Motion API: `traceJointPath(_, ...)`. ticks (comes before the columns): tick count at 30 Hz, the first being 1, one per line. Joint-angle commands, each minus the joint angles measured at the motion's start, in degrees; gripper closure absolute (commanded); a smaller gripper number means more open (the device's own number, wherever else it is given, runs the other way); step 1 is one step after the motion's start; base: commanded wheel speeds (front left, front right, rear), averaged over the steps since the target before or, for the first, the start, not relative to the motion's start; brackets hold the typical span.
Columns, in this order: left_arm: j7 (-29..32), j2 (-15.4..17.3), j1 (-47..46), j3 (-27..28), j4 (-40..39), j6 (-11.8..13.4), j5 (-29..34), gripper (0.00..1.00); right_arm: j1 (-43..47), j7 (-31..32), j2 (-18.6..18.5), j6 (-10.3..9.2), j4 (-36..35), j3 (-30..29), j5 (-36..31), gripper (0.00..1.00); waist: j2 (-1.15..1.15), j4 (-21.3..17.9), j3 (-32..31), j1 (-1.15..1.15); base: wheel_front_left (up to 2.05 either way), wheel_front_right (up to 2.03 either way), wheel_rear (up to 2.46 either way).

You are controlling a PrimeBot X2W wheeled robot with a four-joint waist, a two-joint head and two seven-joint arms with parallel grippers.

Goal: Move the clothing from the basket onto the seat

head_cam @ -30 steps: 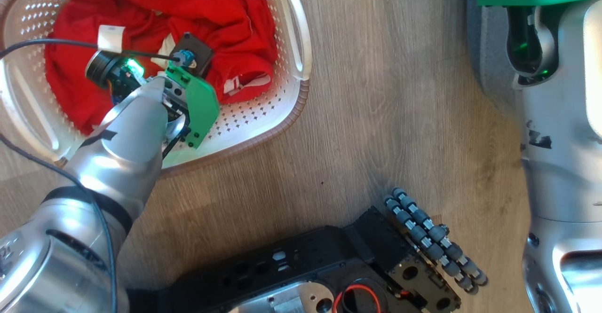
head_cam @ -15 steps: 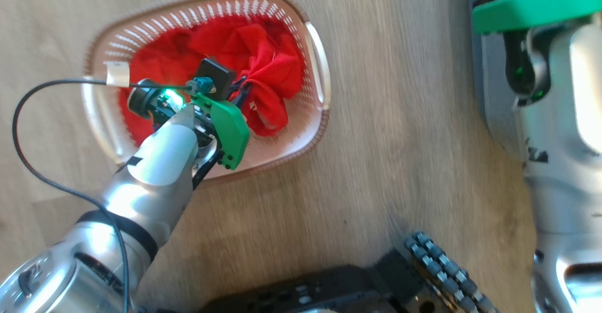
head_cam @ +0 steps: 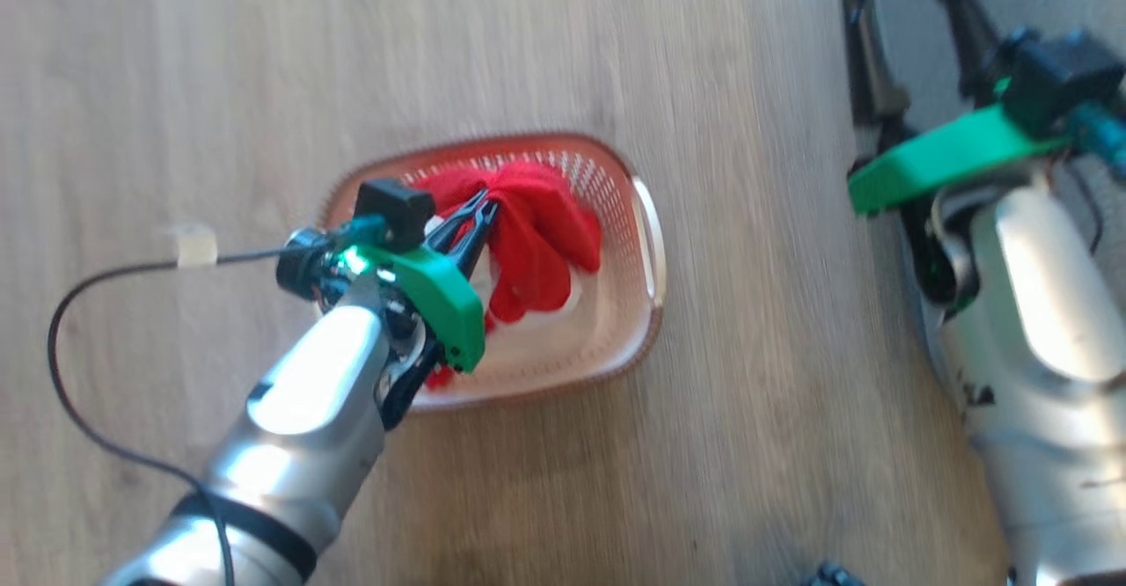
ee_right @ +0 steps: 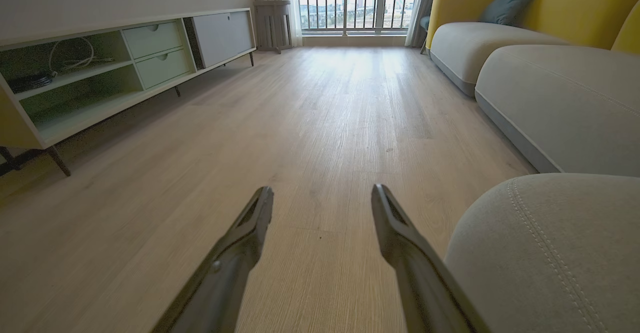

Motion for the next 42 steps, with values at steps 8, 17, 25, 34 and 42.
traceJointPath(8,-0.7,0.1,6.3,11.6,-9.8,0.2,5.3,1.0,6.8,-0.4,0.6,-0.01,1.5,1.4,1.7,0.0,-0.01,3.7,-14.9,0.01,0.0,0.0,0.0)
traceJointPath(17,-0.7,-1.1,10.2,15.9,-16.5,0.0,8.2,1.0,11.8,-0.4,1.2,-0.01,3.4,1.2,3.0,0.0,-0.01,5.1,-21.9,0.01,0.0,0.0,0.0)
traceJointPath(25,-0.7,-1.9,8.1,15.2,-26.1,-0.1,10.0,1.0,14.6,-0.4,1.5,-0.01,4.3,0.8,2.9,0.0,-0.01,5.9,-24.5,0.01,0.0,0.0,0.0)
traceJointPath(34,-0.7,-2.2,4.2,12.6,-35.6,-0.1,10.2,1.0,15.4,-0.4,1.9,-0.01,4.8,1.1,3.0,0.0,-0.01,5.8,-25.3,0.01,0.0,0.0,0.0)
traceJointPath(42,-0.7,-2.2,3.7,11.2,-40.2,0.2,10.0,1.0,15.8,-0.4,2.2,-0.01,5.2,1.3,2.7,0.0,-0.01,5.5,-25.4,0.01,0.0,0.0,0.0)
